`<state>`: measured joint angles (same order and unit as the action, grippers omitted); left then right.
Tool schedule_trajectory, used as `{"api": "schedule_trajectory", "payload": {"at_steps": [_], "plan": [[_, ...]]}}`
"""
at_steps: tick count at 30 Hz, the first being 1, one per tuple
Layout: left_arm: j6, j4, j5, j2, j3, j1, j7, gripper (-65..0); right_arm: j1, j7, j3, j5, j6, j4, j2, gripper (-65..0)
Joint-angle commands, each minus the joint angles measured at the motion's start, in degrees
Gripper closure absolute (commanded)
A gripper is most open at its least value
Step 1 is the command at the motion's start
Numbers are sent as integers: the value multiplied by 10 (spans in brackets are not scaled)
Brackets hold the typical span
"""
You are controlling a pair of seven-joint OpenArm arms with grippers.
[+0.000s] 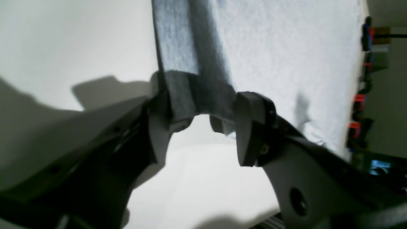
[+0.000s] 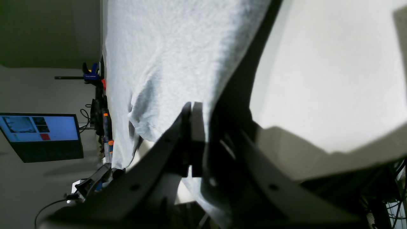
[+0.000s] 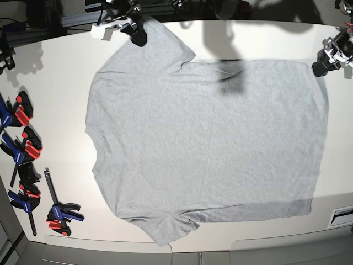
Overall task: Fold the T-shirt properly
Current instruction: 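Grasp the grey shirt's shoulder edges with left and right grippers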
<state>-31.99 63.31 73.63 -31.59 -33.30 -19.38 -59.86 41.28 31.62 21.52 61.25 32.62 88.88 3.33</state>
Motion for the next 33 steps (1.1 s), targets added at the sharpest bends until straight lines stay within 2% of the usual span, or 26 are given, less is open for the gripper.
{"api": "schedule_trajectory", "payload": {"at_steps": [1, 4, 6, 7, 9, 11, 17, 19, 21, 23, 26, 29, 33], "plan": [[-8, 2, 3, -8, 0, -3, -10, -310, 5, -1, 2, 2, 15, 8, -2, 0], [-22, 2, 28, -6, 0, -2, -8, -310, 5, -1, 2, 2, 15, 8, -2, 0], [-26, 2, 22, -5, 0, 2, -8, -310, 5, -1, 2, 2, 15, 8, -2, 0], [-26, 2, -5, -5, 0, 6, -8, -310, 5, -1, 2, 2, 15, 8, -2, 0], [-18, 2, -100, -5, 0, 14, -1, -309, 5, 0, 2, 2, 15, 8, -2, 0], [13, 2, -153, -5, 0, 14, 17, -309, 5, 0, 2, 2, 16, 8, -2, 0], [23, 2, -190, -5, 0, 10, 1, -309, 5, 2, 2, 2, 37, 8, -2, 0], [23, 2, -163, -5, 0, 4, -8, -309, 5, 2, 2, 2, 37, 8, -2, 0], [19, 2, -97, -3, 0, -4, -31, -309, 5, 2, 2, 2, 37, 8, -2, 0], [-2, 2, -44, 1, 0, -8, -43, -309, 5, 4, 2, 2, 37, 8, -2, 0], [-24, 2, 4, 12, 0, -7, -53, -309, 5, 4, 2, 2, 37, 8, -2, 0], [-24, 2, 10, 22, 0, -1, -42, -309, 5, 4, 2, 2, 37, 8, -2, 0], [-23, 2, -55, 25, 0, 5, 11, -307, 5, 4, 2, 2, 37, 8, -2, 0]]}}
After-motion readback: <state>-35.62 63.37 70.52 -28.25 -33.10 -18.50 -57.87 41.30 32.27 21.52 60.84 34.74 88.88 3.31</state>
